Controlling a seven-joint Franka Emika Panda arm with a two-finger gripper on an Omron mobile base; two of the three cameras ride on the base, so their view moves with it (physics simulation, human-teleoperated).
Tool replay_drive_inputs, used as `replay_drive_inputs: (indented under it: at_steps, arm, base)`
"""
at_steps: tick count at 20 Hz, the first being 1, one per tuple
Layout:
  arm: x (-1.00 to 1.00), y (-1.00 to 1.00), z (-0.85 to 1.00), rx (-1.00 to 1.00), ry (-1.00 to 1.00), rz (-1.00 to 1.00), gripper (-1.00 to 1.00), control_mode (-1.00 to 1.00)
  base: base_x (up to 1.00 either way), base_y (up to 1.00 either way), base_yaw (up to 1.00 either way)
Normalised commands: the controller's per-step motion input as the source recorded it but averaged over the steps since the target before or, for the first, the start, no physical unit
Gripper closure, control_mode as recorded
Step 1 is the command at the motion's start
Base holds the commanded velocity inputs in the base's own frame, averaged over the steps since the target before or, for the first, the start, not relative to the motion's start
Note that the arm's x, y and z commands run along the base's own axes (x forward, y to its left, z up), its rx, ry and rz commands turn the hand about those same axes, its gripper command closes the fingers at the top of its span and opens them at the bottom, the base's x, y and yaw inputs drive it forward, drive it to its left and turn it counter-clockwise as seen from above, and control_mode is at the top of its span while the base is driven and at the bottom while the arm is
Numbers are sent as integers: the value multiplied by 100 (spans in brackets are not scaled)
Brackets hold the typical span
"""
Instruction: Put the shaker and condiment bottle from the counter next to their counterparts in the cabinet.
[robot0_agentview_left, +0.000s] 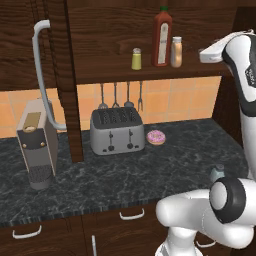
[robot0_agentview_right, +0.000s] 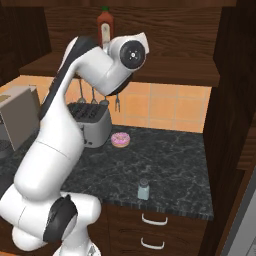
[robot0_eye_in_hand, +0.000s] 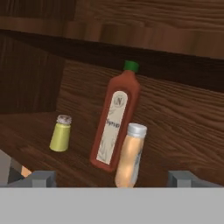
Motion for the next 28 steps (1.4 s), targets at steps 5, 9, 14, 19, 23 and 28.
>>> replay_drive_inputs:
  at_steps: [5, 9, 14, 19, 23, 28]
  arm:
    - [-92, -14, 0, -3, -9, -11, -100, -100]
    - [-98, -2, -9, -4, -12, -20, -100, -100]
    - [-53, -7, -33, -11, -1, -36, -100, -100]
    - [-2, 0, 0, 0, 0, -3, -100, -100]
    - [-40, -22, -37, 0, 0, -19, -100, -100]
    - [-17, -3, -49, -5, 0, -40, -100, -100]
  base:
    - [0, 0, 0]
    - [0, 0, 0]
    - [0, 0, 0]
    - [0, 0, 0]
    - [0, 0, 0]
    - [0, 0, 0]
